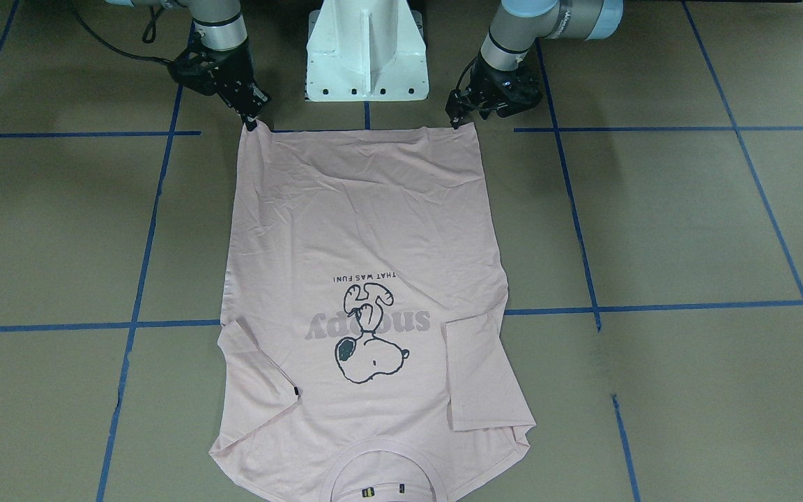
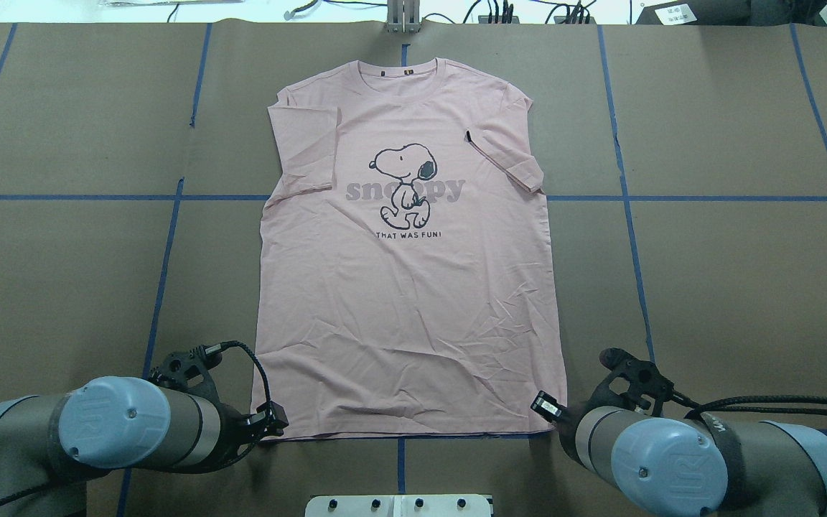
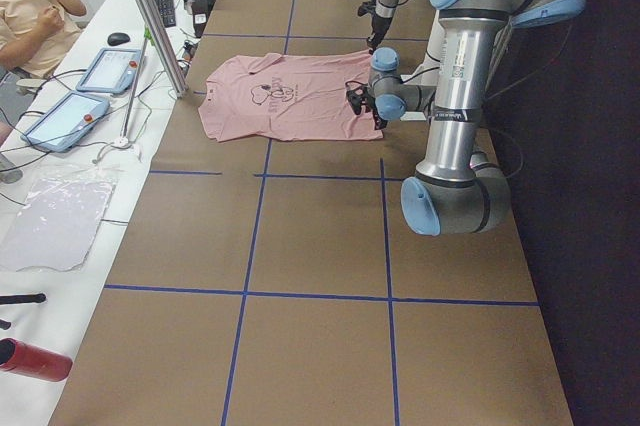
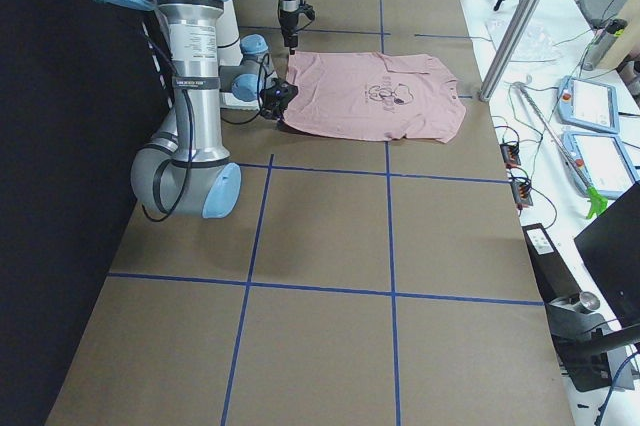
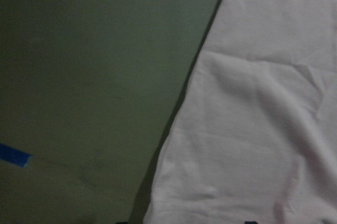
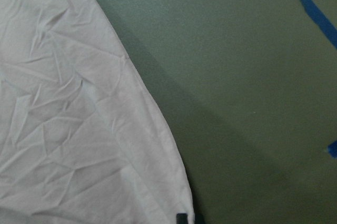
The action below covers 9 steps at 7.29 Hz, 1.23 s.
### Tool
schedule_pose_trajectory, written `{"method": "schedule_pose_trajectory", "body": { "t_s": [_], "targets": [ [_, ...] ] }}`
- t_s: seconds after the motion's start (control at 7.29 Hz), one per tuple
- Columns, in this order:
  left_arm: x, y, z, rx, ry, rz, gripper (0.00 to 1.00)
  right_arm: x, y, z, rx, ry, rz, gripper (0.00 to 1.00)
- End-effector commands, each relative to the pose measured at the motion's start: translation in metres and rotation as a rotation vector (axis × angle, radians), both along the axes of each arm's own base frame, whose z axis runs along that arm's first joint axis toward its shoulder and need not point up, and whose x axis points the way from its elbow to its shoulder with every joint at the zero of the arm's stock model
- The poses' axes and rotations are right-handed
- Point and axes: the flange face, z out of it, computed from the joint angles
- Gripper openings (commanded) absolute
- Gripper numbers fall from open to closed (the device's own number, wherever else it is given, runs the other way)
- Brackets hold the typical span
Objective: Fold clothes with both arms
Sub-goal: 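Move the left gripper down to the other hem corner, then grasp both hem corners with the left and right grippers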
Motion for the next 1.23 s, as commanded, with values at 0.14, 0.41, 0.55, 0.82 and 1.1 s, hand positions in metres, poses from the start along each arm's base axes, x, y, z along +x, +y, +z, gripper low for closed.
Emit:
{"method": "schedule_pose_trajectory", "body": {
  "t_s": [0.14,0.41,0.55,0.82,1.1],
  "targets": [
    [0.005,0.004,0.006,-0.009,-0.014,0.003,0.31,0.001,0.0,0.0,0.002,0.001,0.002,0.0],
    [0.004,0.003,0.009,-0.009,-0.021,0.003,0.0,0.002,-0.001,0.001,0.002,0.002,0.003,0.0],
    [0.002,0.001,0.006,-0.008,-0.018,-0.002,0.0,0.002,-0.001,0.001,0.002,0.002,0.005,0.0],
    [-0.007,-0.001,-0.009,-0.006,0.014,-0.007,0.0,0.002,-0.002,0.0,0.003,0.0,0.006,0.0],
    [-0.021,0.002,-0.026,-0.009,0.005,-0.009,0.0,0.011,0.01,-0.014,0.003,-0.033,-0.012,0.0]
  ]
}}
